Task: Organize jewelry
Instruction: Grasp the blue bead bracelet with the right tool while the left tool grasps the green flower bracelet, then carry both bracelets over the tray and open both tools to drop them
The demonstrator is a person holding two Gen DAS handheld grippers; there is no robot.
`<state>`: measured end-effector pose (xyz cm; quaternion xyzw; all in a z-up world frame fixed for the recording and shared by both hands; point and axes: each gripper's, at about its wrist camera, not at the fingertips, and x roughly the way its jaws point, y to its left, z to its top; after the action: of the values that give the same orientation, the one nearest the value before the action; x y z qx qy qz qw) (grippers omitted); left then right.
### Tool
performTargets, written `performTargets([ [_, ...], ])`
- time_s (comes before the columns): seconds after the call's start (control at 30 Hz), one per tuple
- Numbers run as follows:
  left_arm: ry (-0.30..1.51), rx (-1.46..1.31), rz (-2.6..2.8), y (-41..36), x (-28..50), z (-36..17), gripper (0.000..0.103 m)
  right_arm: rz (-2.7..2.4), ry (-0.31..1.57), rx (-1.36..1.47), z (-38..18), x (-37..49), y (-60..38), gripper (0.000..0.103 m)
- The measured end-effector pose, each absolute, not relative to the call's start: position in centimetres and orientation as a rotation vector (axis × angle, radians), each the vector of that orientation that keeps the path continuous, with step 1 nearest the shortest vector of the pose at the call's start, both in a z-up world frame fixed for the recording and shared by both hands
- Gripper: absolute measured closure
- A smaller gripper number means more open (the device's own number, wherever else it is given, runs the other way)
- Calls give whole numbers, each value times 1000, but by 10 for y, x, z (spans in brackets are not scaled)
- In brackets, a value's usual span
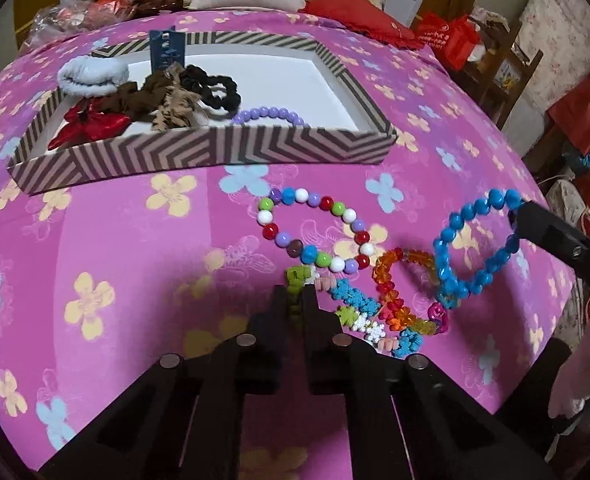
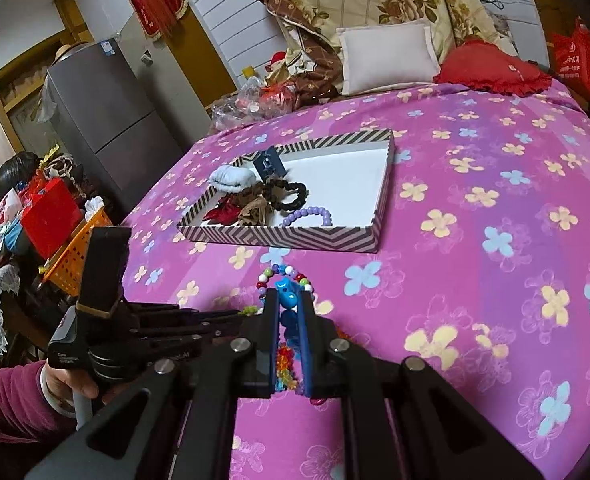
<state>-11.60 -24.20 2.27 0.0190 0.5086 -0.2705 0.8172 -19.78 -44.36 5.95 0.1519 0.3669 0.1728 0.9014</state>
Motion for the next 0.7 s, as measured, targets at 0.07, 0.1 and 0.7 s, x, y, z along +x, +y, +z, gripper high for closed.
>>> performTargets([
  [0.07, 1064, 26, -575, -236, -114, 33, 93, 356, 756, 319, 61, -197, -445, 94],
  [0.1, 1049, 25, -576, -233, -114, 41, 93, 355, 754, 322, 62, -197, -446, 94],
  [0.7, 849, 120, -495, -236, -69, 134, 93, 362, 713, 330, 91, -160, -444, 94],
])
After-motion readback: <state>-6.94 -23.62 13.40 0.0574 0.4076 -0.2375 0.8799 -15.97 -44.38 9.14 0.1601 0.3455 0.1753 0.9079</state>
